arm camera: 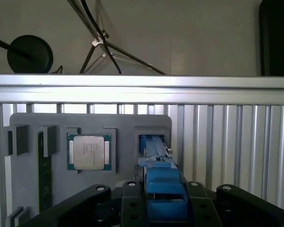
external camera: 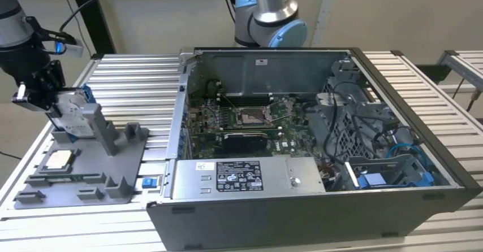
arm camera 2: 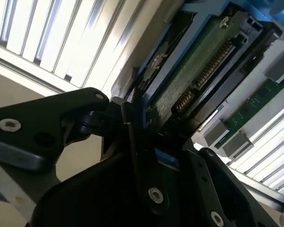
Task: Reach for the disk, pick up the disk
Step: 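Pick up the disk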
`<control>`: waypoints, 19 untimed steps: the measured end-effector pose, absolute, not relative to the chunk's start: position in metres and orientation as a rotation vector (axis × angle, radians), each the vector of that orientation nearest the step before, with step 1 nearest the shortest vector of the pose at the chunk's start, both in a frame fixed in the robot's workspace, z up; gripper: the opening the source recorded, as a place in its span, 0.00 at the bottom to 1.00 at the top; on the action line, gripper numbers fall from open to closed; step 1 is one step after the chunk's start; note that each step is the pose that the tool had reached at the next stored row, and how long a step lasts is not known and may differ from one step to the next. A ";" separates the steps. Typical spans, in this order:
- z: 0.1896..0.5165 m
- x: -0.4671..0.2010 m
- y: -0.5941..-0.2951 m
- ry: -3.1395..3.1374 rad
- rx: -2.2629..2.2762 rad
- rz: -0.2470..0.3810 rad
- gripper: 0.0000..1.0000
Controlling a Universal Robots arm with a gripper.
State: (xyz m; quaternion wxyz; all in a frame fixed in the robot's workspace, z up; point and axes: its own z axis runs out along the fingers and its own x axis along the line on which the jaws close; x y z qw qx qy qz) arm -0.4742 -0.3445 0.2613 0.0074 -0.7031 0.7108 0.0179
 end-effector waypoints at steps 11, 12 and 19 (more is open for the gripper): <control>0.261 -0.474 -0.345 2.229 -2.205 0.042 0.00; 0.261 -0.474 -0.345 2.229 -2.205 0.043 0.00; 0.261 -0.474 -0.344 2.252 -2.227 -0.009 0.00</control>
